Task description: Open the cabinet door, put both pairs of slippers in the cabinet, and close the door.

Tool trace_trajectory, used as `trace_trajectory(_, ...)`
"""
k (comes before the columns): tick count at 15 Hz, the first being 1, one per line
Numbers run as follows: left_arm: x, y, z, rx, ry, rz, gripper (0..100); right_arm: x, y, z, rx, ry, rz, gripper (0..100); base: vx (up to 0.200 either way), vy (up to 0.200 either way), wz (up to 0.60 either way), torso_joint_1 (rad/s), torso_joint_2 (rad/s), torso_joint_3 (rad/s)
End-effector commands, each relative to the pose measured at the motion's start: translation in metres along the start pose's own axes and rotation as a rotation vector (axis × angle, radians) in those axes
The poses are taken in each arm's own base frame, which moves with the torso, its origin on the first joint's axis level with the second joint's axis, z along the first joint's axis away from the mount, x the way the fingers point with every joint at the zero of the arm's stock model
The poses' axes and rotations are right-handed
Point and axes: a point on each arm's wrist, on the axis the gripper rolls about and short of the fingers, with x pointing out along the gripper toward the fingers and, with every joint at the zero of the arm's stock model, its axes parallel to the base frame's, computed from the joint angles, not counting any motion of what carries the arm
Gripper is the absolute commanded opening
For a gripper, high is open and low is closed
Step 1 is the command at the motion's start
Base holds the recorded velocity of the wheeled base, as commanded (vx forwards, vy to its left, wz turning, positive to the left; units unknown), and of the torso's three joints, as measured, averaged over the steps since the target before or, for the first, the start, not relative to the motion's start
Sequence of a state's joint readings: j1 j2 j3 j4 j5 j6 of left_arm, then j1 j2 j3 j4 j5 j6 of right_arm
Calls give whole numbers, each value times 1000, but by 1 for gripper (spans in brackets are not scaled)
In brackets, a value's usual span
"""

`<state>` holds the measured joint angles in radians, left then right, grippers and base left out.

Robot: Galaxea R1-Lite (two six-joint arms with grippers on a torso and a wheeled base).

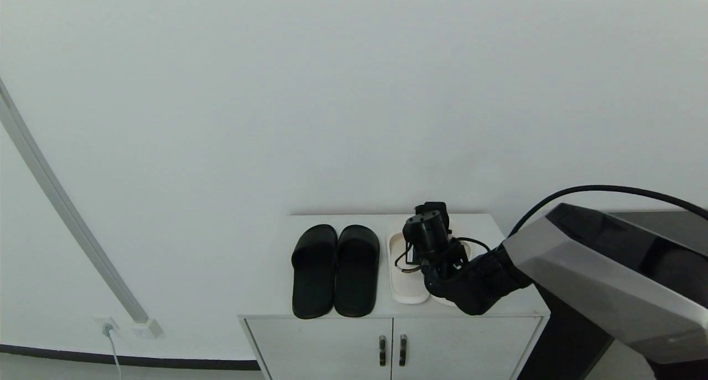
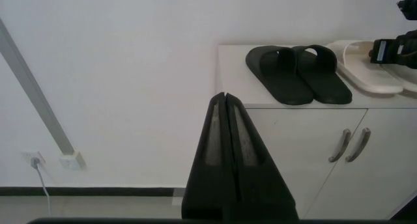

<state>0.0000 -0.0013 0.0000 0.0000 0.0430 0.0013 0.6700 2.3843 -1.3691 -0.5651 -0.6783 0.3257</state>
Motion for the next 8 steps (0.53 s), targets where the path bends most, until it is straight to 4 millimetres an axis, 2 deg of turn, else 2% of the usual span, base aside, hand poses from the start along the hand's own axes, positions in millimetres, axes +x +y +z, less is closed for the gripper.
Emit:
trace_trajectory(1,0,0,0,0,1,0,0,-38,-16,32,3,-53,33,0,0,0,0,0,0,0)
trace_trajectory(2,0,0,0,0,1,0,0,-45,-21,35,-3,-63,40,0,0,0,0,0,0,0)
trace_trajectory(3,0,0,0,0,1,0,0,-65,-33,37,-28,-86,94,0,0,0,0,0,0,0)
trace_trajectory(4,0,0,0,0,1,0,0,-74,-39,37,-47,-95,131,0,0,0,0,0,0,0)
trace_trajectory(8,0,0,0,-23,0,6,0,-119,-73,23,-159,-122,494,0,0,0,0,0,0,0)
